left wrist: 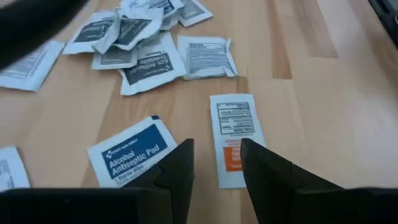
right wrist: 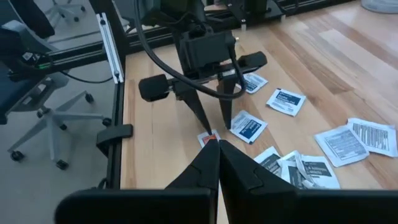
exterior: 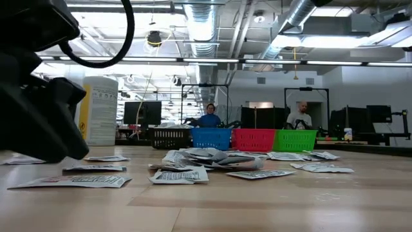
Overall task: Pick & Place First Aid Supplies
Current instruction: Put the orange ointment pack in the blue bin
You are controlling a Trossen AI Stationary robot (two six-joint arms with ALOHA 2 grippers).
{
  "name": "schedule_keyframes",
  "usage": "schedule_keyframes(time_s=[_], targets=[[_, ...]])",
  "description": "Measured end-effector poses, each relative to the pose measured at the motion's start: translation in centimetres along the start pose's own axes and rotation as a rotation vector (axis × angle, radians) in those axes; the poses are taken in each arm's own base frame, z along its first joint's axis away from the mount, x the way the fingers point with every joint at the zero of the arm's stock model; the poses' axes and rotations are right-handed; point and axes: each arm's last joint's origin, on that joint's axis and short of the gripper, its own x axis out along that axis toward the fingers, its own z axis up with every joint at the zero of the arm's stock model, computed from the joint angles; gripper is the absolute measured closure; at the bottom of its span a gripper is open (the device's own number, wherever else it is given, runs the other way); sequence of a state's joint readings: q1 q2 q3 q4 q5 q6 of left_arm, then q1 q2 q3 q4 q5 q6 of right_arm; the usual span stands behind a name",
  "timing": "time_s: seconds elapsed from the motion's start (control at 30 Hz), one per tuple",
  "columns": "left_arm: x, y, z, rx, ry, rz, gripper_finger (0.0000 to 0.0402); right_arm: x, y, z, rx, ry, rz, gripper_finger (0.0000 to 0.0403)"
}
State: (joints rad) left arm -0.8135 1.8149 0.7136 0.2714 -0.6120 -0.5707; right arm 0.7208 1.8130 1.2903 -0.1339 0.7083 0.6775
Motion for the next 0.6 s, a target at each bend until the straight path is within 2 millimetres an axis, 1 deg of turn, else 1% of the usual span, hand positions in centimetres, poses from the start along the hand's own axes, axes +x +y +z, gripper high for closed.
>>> schedule_keyframes(time_s=[0.23, 0.6], targets=[[-0.12, -0.40, -0.16, -0.021, 0.051, -0.092, 0.0259, 0.00, -0.02, -0.02, -0.005, 0.002, -0.002, 0.0402], [-0.14, -0.34, -0.35, -0.023, 0.064, -0.094, 0.0237, 0.07, -0.21, -0.11, -0.017, 0.014, -0.013, 0.0402]])
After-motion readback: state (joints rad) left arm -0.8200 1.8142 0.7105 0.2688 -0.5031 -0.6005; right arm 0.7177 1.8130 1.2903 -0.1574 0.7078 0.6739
